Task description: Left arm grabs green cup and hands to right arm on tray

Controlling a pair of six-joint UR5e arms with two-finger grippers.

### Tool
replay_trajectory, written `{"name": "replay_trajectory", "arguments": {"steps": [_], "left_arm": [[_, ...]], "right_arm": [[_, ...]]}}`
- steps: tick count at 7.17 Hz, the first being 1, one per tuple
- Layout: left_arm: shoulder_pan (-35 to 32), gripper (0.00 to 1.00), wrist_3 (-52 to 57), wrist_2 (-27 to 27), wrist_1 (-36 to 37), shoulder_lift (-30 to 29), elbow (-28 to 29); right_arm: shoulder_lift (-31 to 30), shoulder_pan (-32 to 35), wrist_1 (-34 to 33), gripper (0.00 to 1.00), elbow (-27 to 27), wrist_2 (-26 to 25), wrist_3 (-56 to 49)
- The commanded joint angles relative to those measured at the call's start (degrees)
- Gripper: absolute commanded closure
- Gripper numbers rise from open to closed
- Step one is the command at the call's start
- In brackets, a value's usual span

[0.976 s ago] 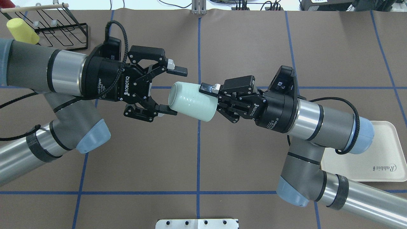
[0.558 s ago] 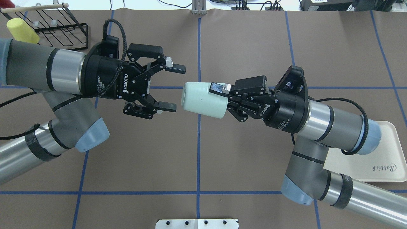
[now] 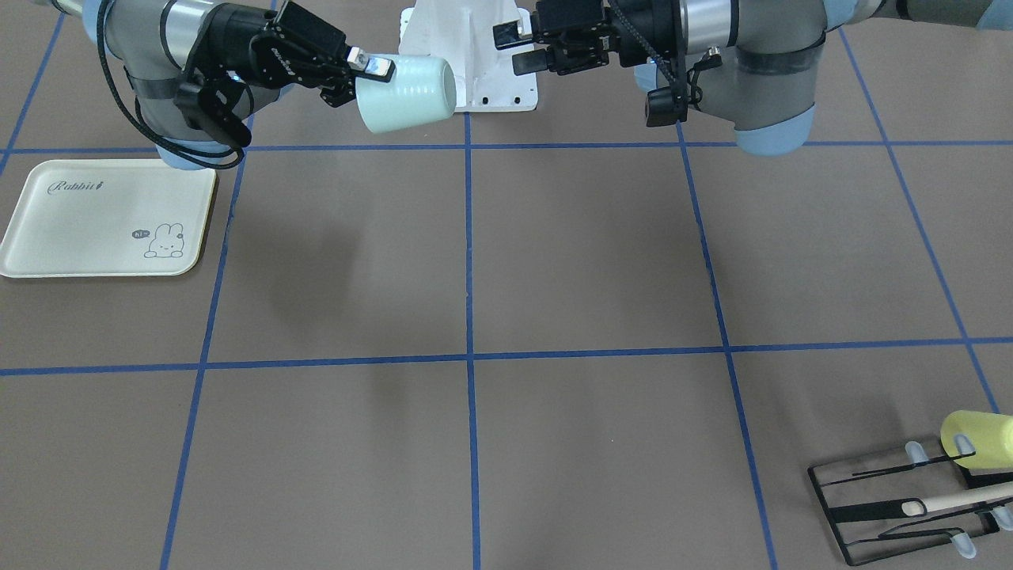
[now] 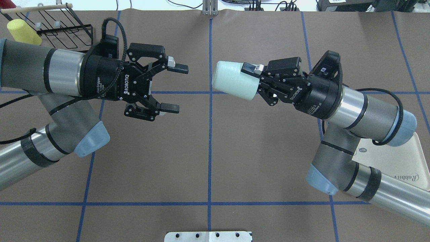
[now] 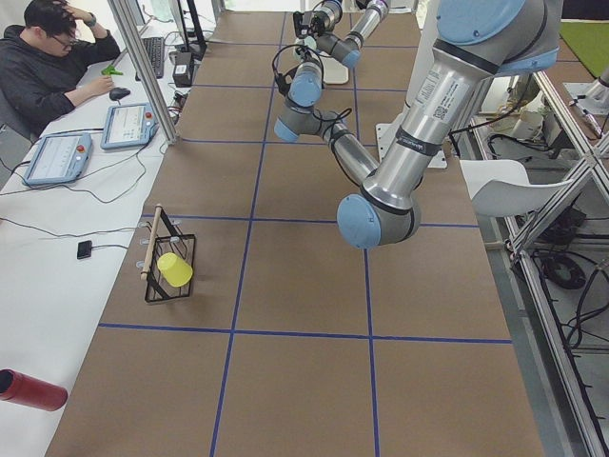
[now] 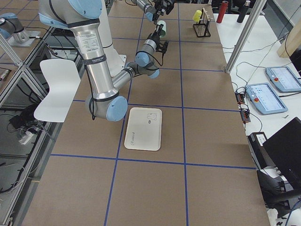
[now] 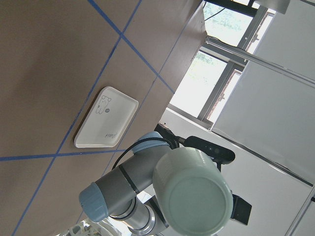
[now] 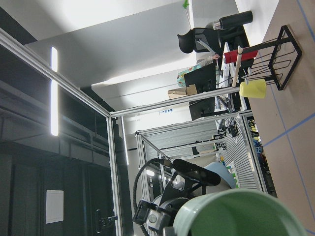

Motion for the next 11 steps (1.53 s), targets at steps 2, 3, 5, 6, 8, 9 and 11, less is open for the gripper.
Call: {"name": "replay_trajectory", "arguments": {"steps": [2, 3, 5, 6, 8, 9, 11], "left_arm": [[-5.1, 0.0, 12.2, -0.9, 0.8, 4.6, 0.5], [-5.3, 0.0, 20.6, -1.0, 2.9, 7.4, 0.5], [-11.3, 0.0, 34.0, -8.9, 14.1, 8.4, 0.1], [-15.5, 0.0, 39.2, -12.5, 18.1, 8.9, -0.1], [-20.2, 0.0, 51.3, -13.7, 22.7, 12.7, -0.2], [-22.9, 0.0, 58.1, -13.6, 24.8, 14.8, -0.4], [-28.3, 0.0, 75.7, -13.1, 31.8, 18.9, -0.4]], "right_arm": [[0.8, 11.2, -13.6, 1.0, -3.6, 13.5, -1.8], [0.9, 13.2, -19.4, 1.0, -3.7, 18.1, -7.2], [1.3, 16.5, -32.1, 1.0, -3.5, 25.4, -17.1], [1.3, 19.5, -39.2, 1.0, -3.2, 31.0, -23.5], [0.6, 26.4, -51.3, 1.0, -2.7, 40.9, -36.1], [0.2, 29.3, -55.9, 1.0, -2.5, 42.0, -41.8], [-2.0, 31.9, -62.3, 1.0, -2.4, 41.3, -54.7]]}}
